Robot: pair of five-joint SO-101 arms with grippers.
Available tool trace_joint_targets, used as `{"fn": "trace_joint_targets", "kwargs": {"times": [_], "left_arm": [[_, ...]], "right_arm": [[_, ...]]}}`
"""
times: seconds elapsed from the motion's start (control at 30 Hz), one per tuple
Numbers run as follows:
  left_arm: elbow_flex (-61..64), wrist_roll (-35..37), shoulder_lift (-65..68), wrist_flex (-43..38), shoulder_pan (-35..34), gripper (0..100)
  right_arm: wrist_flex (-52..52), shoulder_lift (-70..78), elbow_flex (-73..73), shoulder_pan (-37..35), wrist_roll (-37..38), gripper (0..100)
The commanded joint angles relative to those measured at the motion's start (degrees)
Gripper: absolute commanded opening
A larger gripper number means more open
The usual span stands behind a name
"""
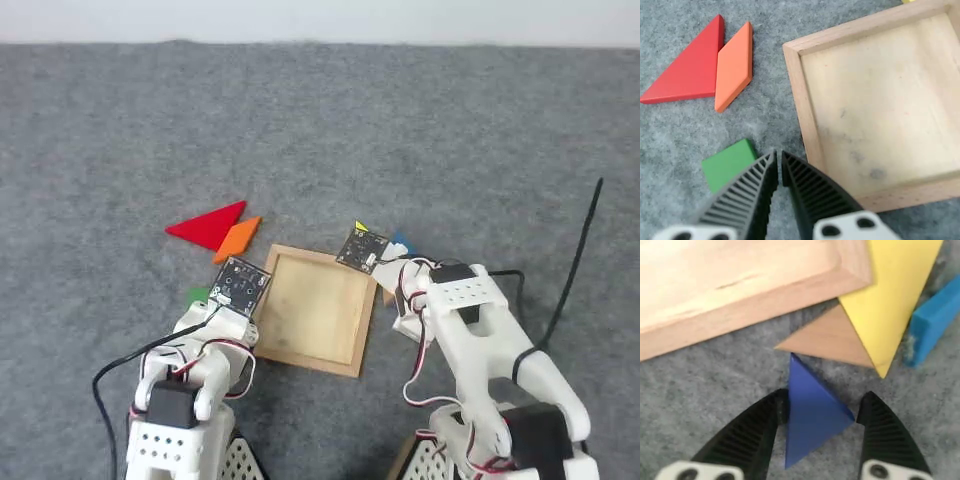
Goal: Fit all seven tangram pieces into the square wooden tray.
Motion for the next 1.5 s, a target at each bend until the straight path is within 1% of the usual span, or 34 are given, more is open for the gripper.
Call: {"fn": "trace_joint_targets", "kwargs": {"times": [0.0, 0.27, 0.4, 0.53, 0.6, 1.07, 1.23, 1.47], "left_arm": [[-0.92, -0.26, -1.23, 0.35, 0.26, 1], [-0.92, -0.26, -1.23, 0.35, 0.26, 1], [-0.92, -0.26, -1.23, 0.35, 0.26, 1], [-0.92, -0.26, -1.23, 0.35, 0.26, 1], [-0.92, -0.26, -1.23, 0.35, 0.26, 1], [-0.92, -0.26, -1.23, 0.35, 0.26, 1], [-0.92, -0.26, -1.23, 0.35, 0.26, 1], [-0.92, -0.26, -1.23, 0.35, 0.26, 1]], "right_arm": [[0.92, 1.89, -3.34, -0.31, 0.62, 24.1], [4.09, 6.55, -7.56, -0.22, 0.53, 24.1], [5.41, 6.37, -7.56, -0.04, 0.26, 24.3], [5.67, 6.37, -7.56, 1.8, 0.09, 24.5], [5.76, 6.37, -7.56, 1.89, -1.05, 24.6], [7.34, 6.73, -7.74, 1.98, -1.32, 24.1], [7.25, 6.73, -7.74, 1.98, -1.32, 18.2], [7.25, 6.55, -7.65, 1.89, -1.32, 18.0]]}}
